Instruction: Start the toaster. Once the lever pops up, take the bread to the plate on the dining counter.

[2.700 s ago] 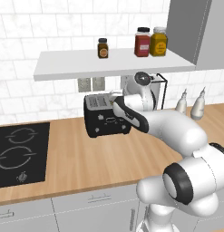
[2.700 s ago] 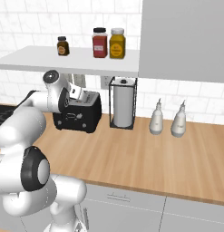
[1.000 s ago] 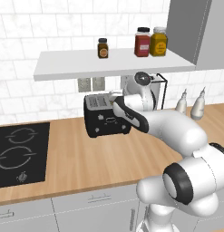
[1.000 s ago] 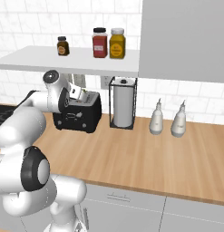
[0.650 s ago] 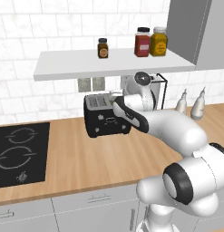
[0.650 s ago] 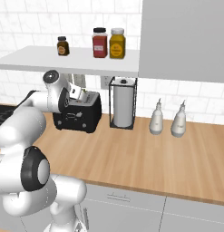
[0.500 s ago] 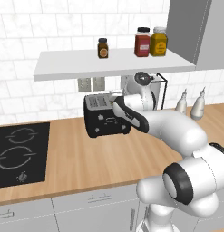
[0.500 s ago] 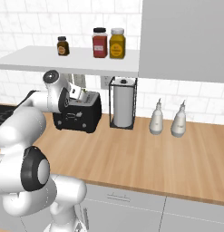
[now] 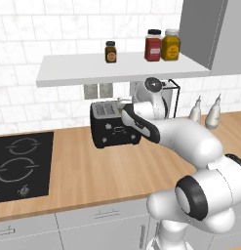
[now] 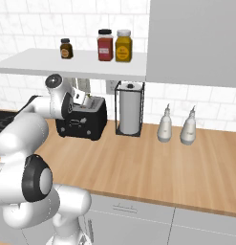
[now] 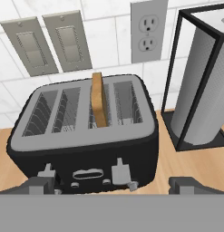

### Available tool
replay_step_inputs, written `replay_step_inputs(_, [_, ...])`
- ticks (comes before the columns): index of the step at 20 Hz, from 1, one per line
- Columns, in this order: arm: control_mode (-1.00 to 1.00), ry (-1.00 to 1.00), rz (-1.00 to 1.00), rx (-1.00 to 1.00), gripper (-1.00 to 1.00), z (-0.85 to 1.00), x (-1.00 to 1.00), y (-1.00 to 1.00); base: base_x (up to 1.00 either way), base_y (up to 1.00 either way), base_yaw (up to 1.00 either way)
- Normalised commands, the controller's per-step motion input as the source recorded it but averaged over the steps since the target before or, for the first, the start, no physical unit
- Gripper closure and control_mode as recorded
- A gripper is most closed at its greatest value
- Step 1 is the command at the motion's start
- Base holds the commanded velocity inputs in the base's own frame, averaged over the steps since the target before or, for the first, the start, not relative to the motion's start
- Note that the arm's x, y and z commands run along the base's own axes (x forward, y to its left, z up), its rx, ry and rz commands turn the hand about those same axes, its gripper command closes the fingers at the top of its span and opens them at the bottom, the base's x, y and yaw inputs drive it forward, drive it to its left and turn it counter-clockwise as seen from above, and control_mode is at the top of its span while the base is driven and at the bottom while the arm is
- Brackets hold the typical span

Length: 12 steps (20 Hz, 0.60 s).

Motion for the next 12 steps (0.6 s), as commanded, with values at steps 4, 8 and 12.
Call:
replay_step_inputs(4, [-1.0,0.0,0.0,0.0,-1.0,0.0,0.0,0.0,0.0,0.0,0.0])
replay_step_inputs(8, [-1.0,0.0,0.0,0.0,-1.0,0.0,0.0,0.0,0.0,0.0,0.0])
replay_step_inputs(12, [-1.0,0.0,0.0,0.0,-1.0,0.0,-0.01,0.0,0.0,0.0,0.0])
